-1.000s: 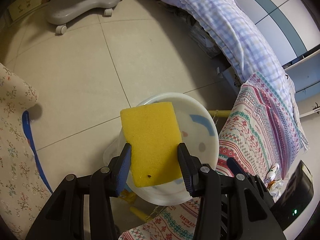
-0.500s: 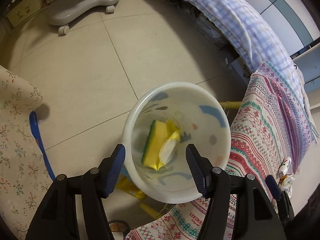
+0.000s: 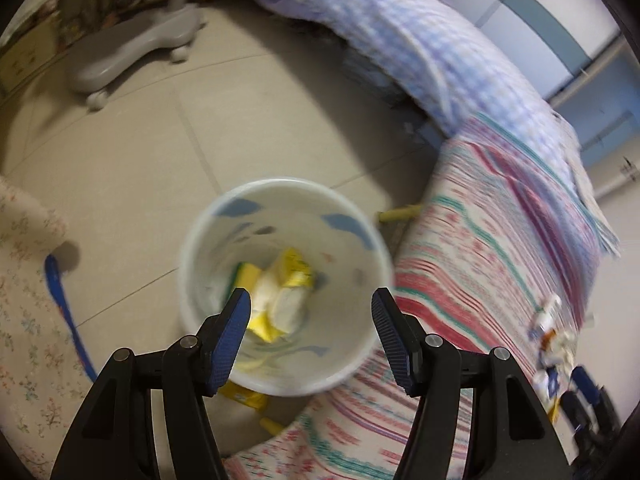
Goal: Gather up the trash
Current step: 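Move both grippers back to the trash on the bedspread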
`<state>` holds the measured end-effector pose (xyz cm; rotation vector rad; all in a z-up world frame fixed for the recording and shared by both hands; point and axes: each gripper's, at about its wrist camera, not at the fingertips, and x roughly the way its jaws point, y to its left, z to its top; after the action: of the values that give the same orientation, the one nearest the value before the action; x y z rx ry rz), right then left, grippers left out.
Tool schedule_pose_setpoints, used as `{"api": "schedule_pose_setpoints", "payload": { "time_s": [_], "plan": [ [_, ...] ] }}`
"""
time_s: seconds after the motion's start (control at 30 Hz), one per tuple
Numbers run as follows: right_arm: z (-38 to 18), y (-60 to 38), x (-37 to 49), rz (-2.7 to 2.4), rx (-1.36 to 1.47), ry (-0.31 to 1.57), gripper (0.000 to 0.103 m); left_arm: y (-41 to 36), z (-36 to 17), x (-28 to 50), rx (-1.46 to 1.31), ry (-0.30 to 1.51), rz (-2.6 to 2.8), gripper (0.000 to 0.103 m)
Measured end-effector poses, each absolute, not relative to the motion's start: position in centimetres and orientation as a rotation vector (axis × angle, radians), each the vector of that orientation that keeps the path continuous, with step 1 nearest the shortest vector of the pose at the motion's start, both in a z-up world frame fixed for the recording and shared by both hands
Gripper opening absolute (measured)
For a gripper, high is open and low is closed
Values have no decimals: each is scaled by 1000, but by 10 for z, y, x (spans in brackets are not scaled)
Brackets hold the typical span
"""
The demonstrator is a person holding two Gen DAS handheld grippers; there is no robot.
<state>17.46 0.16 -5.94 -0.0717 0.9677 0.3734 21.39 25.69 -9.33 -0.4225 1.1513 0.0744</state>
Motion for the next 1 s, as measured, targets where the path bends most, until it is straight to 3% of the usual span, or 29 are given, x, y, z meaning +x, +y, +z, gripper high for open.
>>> {"api": "schedule_pose_setpoints", "payload": {
  "time_s": [0.27, 0.43, 0.67, 1.0],
  "plan": [
    [-8, -96, 146, 239, -36, 961, 66, 153, -79, 202, -278, 1135, -145, 66],
    [12, -192, 118, 74, 65, 929, 73, 69, -81, 188, -208, 1164, -308, 66],
    [-11, -284, 101, -111, 186, 1020, 75, -50, -88, 165, -114, 1179, -498, 66],
    [-50, -311, 82, -158, -8, 1140, 75, -146, -124, 165, 15, 1216, -629, 66]
  ]
}}
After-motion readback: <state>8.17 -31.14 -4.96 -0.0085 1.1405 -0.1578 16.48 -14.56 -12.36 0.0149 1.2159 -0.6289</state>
